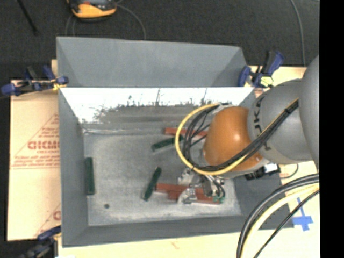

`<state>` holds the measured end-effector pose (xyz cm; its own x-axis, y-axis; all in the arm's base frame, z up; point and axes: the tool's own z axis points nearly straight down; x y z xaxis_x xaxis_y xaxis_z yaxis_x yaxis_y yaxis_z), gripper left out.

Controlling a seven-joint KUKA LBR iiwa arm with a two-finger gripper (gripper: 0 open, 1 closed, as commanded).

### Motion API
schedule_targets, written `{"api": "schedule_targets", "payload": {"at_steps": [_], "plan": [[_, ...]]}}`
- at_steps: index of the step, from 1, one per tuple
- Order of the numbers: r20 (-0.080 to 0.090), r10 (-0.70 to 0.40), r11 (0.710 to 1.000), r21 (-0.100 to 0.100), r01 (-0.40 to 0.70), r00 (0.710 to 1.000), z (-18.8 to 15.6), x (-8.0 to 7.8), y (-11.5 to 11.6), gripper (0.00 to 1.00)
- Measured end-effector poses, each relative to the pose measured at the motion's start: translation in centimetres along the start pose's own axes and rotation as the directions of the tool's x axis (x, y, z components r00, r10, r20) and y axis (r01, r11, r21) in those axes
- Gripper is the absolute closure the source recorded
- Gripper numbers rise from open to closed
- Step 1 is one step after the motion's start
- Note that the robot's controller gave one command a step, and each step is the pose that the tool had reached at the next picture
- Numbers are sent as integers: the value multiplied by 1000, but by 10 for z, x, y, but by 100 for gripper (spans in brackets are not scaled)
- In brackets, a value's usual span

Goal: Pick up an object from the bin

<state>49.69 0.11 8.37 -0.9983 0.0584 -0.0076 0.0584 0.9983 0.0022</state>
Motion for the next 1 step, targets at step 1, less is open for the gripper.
{"api": "schedule_targets", "payload": {"at_steps": [1], "plan": [[-4,0,1000,0,0,1000,-3,0,0,100]]}}
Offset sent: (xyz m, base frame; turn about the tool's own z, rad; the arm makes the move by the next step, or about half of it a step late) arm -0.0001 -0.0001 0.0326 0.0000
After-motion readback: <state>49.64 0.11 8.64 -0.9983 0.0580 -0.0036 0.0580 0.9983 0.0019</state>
